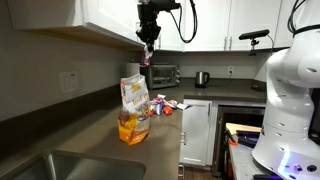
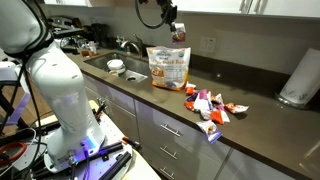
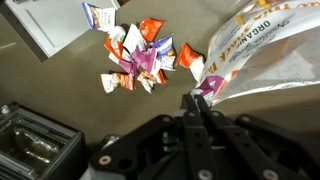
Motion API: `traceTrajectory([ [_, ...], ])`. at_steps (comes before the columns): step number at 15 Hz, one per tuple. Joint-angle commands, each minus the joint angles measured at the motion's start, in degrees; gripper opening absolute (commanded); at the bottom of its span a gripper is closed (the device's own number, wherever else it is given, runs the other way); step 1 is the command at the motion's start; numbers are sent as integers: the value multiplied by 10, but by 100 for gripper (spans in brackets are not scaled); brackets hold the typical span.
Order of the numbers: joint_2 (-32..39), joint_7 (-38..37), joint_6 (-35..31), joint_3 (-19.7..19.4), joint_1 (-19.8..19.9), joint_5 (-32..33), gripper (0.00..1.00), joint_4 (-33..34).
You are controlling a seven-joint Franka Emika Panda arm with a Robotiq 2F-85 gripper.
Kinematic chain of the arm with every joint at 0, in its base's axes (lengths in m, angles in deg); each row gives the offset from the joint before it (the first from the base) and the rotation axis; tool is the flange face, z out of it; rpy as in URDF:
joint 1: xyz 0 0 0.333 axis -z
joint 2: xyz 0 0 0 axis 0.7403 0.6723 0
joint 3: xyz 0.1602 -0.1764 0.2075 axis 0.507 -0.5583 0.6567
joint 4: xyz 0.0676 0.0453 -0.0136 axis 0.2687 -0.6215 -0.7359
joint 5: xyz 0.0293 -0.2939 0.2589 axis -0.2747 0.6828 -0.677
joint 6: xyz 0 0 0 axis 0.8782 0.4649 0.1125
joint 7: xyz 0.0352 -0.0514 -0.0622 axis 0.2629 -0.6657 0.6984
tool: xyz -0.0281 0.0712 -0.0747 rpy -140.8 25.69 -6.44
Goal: Remove a small packet from the big packet and put it on the counter
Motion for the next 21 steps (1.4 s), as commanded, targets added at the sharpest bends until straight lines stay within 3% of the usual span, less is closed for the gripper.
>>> traceTrajectory([
  [1,12,-1,-12,-2,16,22,1,-23],
  [4,24,-5,-51,-13,22,17,1,-62],
  [11,55,-29,-215,-31,35,44,1,-160],
  [21,103,-57,-288,-41,37,52,1,-233],
])
